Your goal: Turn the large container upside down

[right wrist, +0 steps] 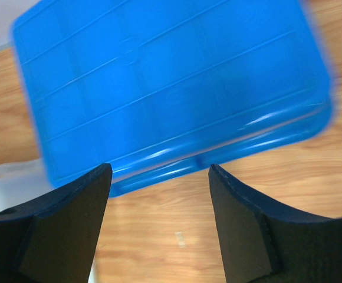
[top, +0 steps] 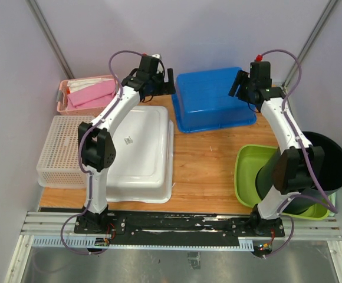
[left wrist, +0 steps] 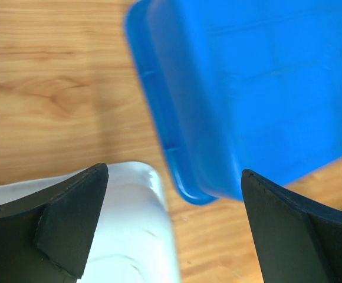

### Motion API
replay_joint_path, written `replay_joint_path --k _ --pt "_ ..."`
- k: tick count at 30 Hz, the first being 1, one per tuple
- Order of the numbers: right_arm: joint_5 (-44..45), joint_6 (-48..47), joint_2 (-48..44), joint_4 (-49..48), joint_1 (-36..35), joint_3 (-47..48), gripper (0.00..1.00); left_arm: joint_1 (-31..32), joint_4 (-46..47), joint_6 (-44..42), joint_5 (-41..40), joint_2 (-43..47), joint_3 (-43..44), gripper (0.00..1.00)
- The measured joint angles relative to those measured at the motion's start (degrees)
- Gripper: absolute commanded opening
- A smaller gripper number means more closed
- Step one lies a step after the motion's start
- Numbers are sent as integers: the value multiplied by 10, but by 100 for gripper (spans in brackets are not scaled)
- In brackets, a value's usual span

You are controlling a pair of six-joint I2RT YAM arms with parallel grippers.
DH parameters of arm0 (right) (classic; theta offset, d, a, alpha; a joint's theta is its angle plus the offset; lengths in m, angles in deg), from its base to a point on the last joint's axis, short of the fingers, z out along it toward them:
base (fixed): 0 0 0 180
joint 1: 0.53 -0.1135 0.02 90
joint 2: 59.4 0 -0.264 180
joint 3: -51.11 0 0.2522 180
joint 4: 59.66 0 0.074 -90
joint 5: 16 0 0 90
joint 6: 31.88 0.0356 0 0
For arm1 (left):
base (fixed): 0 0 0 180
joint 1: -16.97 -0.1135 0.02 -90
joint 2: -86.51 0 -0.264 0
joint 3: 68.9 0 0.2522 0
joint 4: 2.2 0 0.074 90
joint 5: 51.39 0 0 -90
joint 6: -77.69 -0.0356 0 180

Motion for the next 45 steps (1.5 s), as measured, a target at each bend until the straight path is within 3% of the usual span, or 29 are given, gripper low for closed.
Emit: replay_joint_path --k 4,7,15,23,37,45 --pt "68 -47 16 33 24 38 76 -23 -4 -22 -28 -38 11 99" --pt "67 -63 51 59 52 82 75 -25 -8 -35 -31 -77 38 99" --pt "-10 -65 193 107 142 205 73 -26 -29 -60 -9 -108 9 99" --pt "-75 -60 282 115 143 264 69 -26 -39 -62 10 -61 -61 99" --pt "-161 -48 268 24 118 198 68 -41 -51 -44 -2 -37 1 99" --pt "-235 -28 264 -10 54 173 67 -47 -50 -40 -2 -23 4 99"
